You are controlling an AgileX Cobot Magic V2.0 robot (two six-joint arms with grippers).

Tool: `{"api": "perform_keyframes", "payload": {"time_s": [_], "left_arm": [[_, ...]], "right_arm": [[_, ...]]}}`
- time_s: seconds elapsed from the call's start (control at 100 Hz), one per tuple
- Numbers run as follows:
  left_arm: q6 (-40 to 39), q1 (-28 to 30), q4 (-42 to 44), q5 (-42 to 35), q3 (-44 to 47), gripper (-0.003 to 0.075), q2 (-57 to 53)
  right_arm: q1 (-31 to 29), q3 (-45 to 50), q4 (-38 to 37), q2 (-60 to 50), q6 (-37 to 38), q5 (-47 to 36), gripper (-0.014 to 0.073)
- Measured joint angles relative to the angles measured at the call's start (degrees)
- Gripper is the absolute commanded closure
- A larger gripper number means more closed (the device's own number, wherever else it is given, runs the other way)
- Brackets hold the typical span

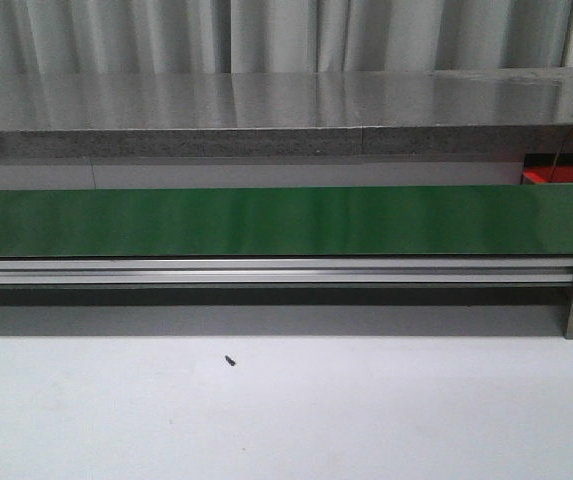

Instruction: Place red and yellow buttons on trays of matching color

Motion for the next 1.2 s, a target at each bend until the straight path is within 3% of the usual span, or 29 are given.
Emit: {"api": "perform_keyframes", "payload": {"time_s": [0.16, 0.42, 0.56, 0.73, 0.91, 1.0, 1.17, 1.2], "left_arm": [[0.0, 0.0, 0.0, -0.1, 0.0, 0.074, 0.0], [0.0, 0.0, 0.0, -0.3, 0.0, 0.0739, 0.0], [0.0, 0.0, 0.0, -0.3, 0.0, 0.074, 0.0], [0.0, 0.0, 0.0, -0.3, 0.0, 0.0739, 0.0], [0.0, 0.0, 0.0, -0.3, 0.0, 0.074, 0.0], [0.0, 0.0, 0.0, -0.3, 0.0, 0.074, 0.0], [0.0, 0.0, 0.0, -0.3, 0.0, 0.074, 0.0], [0.0, 0.0, 0.0, -0.3, 0.0, 0.074, 0.0]], "right_arm": [[2.5, -1.7, 0.7, -5.1, -0.7, 1.0, 0.0137], [19.8, -4.3, 0.9, -13.7, -8.8, 2.2, 0.0139], [26.0, -4.5, -0.2, -17.8, -9.8, 3.3, 0.0139], [27.7, -4.5, -1.7, -23.0, -9.9, 5.9, 0.0214], [27.6, -4.5, -3.9, -30.0, -9.0, 7.8, 0.0227], [27.6, -4.5, -4.5, -32.9, -8.2, 9.3, 0.0299], [27.6, -4.5, -4.9, -35.5, -7.6, 12.9, 0.0652], [27.6, -4.5, -5.0, -35.8, -7.6, 13.3, 0.0662]]}}
